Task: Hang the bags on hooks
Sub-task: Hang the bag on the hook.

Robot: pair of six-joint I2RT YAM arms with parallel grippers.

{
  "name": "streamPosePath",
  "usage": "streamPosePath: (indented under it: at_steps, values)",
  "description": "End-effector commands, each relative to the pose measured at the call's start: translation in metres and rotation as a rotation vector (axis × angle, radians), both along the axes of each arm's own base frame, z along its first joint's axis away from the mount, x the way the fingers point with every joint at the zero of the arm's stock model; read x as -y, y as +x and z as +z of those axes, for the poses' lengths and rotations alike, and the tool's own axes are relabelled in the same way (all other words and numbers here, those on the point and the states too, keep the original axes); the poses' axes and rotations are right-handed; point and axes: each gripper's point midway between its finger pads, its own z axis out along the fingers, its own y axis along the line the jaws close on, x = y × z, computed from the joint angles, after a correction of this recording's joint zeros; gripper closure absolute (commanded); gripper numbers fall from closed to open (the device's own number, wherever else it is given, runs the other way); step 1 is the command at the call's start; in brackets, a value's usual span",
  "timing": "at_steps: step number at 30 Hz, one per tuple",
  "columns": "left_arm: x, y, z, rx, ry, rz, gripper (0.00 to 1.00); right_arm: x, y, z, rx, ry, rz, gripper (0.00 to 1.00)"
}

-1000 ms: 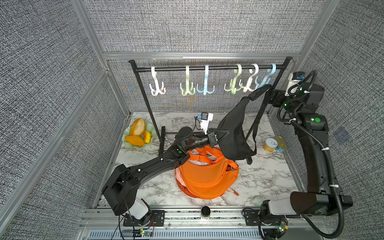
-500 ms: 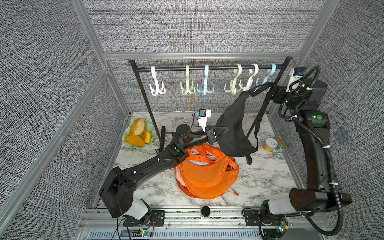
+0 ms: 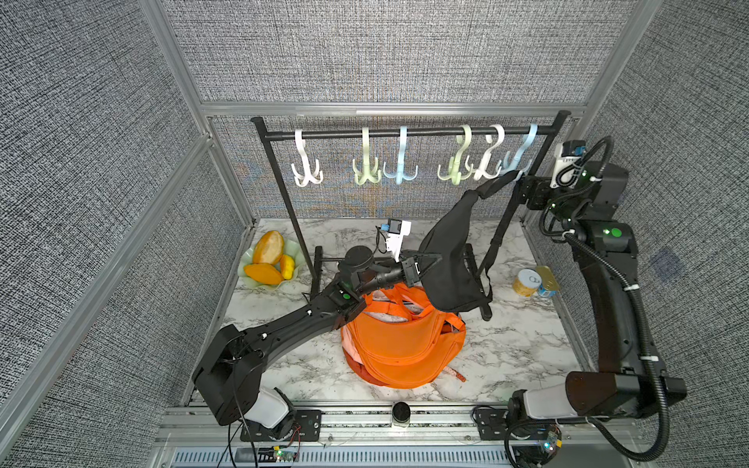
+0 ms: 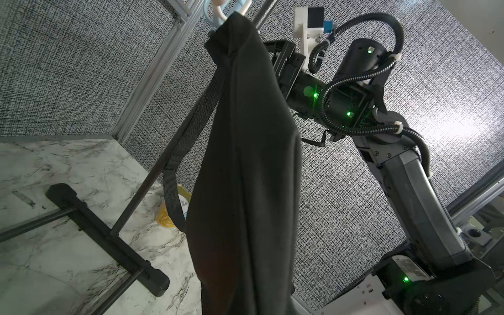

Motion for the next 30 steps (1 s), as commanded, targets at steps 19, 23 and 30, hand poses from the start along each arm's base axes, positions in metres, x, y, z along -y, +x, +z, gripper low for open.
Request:
streamPosePath:
  at_steps: [19, 23, 30]
  values:
    - [0.031, 0.030, -0.055, -0.142, -0.166, -0.136, 1.00, 0.019, -0.092, -0.025, 0.010, 0.048, -0.214, 0.01]
    - [0.041, 0.050, -0.064, -0.153, -0.177, -0.146, 1.00, 0.015, -0.108, -0.034, 0.012, 0.050, -0.216, 0.01]
    - [0.059, 0.094, -0.091, -0.183, -0.138, -0.112, 1.00, 0.009, -0.127, -0.050, 0.002, 0.062, -0.211, 0.01]
